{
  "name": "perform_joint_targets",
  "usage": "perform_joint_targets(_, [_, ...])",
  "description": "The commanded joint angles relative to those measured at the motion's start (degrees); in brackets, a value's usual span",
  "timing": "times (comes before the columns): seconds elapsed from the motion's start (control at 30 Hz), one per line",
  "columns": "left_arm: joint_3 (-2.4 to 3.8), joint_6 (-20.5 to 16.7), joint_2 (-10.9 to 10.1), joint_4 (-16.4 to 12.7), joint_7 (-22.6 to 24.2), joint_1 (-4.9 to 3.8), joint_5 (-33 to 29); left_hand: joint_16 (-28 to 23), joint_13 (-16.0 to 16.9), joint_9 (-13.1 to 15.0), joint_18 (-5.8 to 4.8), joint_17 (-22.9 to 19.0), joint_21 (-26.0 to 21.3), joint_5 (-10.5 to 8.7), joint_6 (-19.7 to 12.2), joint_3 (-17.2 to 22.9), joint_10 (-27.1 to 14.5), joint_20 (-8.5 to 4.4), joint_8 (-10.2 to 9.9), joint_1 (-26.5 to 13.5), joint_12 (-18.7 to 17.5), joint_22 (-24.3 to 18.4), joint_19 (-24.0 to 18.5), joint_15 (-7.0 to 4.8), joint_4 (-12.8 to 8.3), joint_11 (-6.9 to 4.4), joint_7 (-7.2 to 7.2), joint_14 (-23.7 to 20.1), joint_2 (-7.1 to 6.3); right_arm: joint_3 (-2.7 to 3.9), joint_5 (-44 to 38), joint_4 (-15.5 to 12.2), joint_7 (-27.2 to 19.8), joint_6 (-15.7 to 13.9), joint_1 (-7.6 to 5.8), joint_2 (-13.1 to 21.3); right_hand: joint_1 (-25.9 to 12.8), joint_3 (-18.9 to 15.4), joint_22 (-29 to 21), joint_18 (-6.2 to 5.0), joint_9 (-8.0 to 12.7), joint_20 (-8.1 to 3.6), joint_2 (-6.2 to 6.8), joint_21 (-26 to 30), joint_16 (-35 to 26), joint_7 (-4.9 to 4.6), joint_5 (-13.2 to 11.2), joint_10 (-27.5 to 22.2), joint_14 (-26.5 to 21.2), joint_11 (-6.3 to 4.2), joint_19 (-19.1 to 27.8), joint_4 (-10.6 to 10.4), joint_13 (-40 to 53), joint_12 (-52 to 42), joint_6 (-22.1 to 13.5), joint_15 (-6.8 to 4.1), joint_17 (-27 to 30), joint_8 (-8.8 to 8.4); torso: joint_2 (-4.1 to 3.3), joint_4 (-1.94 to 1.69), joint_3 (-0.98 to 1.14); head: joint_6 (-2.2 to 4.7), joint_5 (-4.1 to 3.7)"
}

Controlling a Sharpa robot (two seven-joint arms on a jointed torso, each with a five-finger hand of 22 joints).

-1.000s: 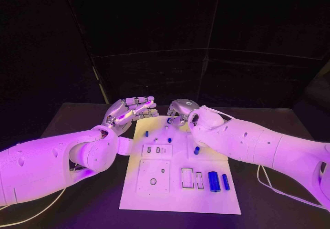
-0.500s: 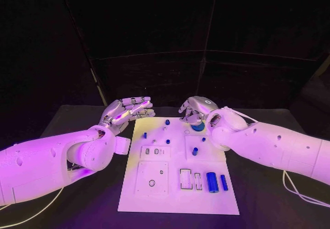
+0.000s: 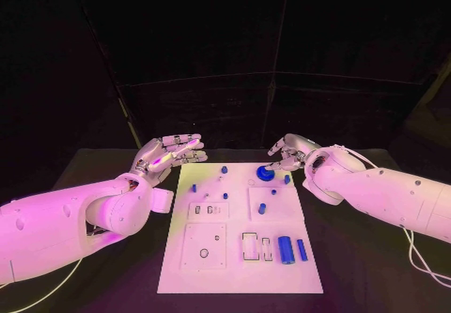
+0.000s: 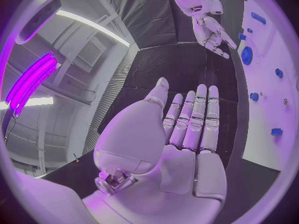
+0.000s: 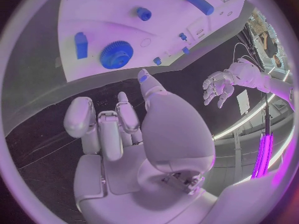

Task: Assemble the parts on the task board

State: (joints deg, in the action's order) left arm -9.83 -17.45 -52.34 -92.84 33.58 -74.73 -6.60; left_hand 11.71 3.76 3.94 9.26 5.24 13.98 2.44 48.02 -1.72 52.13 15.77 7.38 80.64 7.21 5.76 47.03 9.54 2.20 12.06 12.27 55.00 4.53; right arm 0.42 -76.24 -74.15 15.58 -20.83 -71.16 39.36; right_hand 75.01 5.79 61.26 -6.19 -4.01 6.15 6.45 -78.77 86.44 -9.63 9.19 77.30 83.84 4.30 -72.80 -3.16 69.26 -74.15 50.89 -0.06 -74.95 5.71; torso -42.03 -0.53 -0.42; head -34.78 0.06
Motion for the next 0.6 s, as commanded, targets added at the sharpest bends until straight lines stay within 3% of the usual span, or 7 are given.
perform_joint_targets(0.03, [0.03,1.3,0.2,0.1,0.0,-0.04,0.3,-0.3,0.0,0.0,1.12,0.0,-0.3,0.23,0.4,0.2,0.5,-0.14,-0.3,-0.1,-0.2,0.0,0.4,-0.07,0.0,0.03,2.92,0.3,0.27,0.10,1.1,1.6,1.3,3.9,-0.11,-1.0,1.0,-0.9,0.3,0.60,0.1,0.48,0.17,-0.3,0.5,-0.26,0.3,0.1,4.7,0.50,0.0,-0.5,0.5,-0.4,-1.1,0.50,-7.5,0.08,-0.11,0.03,0.01,-0.24,0.09])
perform_joint_targets(0.3, [0.03,1.5,0.4,0.4,-0.1,0.04,0.3,-0.3,0.0,0.0,1.14,-0.1,-0.3,0.23,0.5,0.3,0.6,-0.16,-0.3,-0.1,-0.2,-0.1,0.5,-0.12,-0.1,-0.03,2.85,0.5,0.34,0.10,-0.4,4.8,2.2,5.6,-0.09,-3.3,2.2,-1.6,0.8,0.67,0.1,0.75,0.11,-0.6,1.1,-0.50,1.6,0.6,4.9,0.74,-0.5,-1.5,1.8,-1.4,-1.9,0.75,-8.8,0.34,-0.10,-0.14,0.03,-0.43,0.08])
perform_joint_targets(0.6, [0.02,1.8,0.6,0.7,-0.3,0.12,0.3,-0.3,0.0,0.0,1.14,-0.1,-0.3,0.22,0.5,0.3,0.6,-0.17,-0.3,-0.1,-0.2,-0.1,0.5,-0.13,-0.1,-0.03,2.85,0.5,0.34,0.08,-1.1,6.5,1.7,6.6,-0.07,-4.7,3.0,-1.7,-1.1,0.29,0.0,0.74,-0.03,0.2,1.8,-0.29,2.1,-0.3,5.2,0.61,0.4,-1.7,1.0,-0.6,-2.1,0.70,-10.6,0.56,-0.07,0.00,-0.05,-0.96,0.06])
